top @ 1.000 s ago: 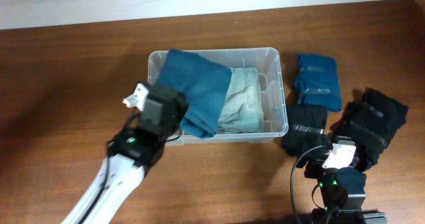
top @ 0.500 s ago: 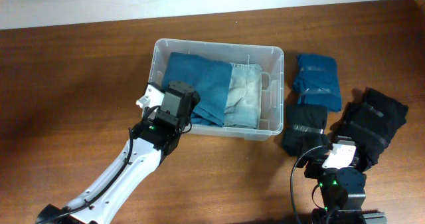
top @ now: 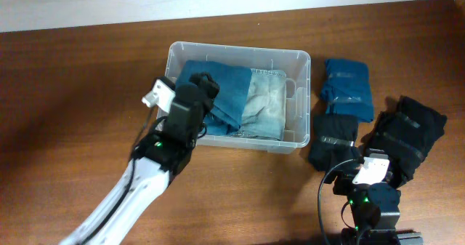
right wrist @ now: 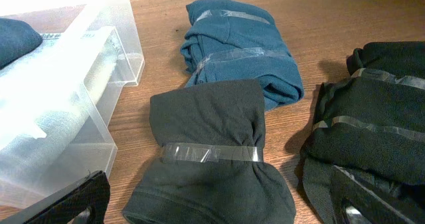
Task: Pack container
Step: 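Grasp the dark-blue jeans and place them in the bin's left half, then press and tuck the dark-blue jeans flat with the left gripper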
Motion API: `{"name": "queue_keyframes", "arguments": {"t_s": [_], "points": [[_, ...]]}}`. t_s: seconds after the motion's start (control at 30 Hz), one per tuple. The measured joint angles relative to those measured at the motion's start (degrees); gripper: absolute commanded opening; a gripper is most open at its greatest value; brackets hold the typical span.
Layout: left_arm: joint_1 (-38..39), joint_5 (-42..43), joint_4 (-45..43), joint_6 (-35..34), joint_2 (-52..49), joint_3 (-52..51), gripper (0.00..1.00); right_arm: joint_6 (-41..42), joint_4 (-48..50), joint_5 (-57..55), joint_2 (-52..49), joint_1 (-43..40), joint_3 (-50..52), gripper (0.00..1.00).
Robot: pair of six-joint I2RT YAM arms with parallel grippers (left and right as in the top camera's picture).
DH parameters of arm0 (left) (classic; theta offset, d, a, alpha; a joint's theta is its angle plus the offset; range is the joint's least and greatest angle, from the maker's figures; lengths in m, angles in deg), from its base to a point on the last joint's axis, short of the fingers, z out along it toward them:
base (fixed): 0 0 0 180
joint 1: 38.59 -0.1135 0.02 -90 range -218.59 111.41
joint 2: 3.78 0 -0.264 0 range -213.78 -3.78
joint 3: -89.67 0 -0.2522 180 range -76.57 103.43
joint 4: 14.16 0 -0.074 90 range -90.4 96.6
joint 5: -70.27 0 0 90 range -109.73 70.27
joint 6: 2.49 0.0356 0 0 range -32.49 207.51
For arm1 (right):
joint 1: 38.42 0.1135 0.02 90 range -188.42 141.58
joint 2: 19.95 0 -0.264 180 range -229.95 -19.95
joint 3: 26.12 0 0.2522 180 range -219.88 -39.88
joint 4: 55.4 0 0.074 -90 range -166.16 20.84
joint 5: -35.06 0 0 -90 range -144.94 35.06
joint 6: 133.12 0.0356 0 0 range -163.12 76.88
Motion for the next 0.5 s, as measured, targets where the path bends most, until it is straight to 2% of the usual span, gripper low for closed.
{"name": "queue_keyframes", "arguments": {"t_s": [0.23,0.3,0.37,0.43,0.5], "points": [[0.0,-3.3,-0.1,17.1,11.6,5.6,0.99,0.0,0.0,0.0,0.0,0.0,0.0,0.98],[0.0,-3.5,0.0,24.2,12.7,5.9,0.94,0.0,0.0,0.0,0.0,0.0,0.0,0.98],[0.0,-2.8,0.4,30.7,12.1,5.9,0.72,0.0,0.0,0.0,0.0,0.0,0.0,0.98],[0.0,-0.4,0.6,39.5,10.0,5.9,0.56,0.0,0.0,0.0,0.0,0.0,0.0,0.98],[0.0,3.1,0.5,48.6,7.0,5.9,0.32,0.0,0.0,0.0,0.0,0.0,0.0,0.98]]}}
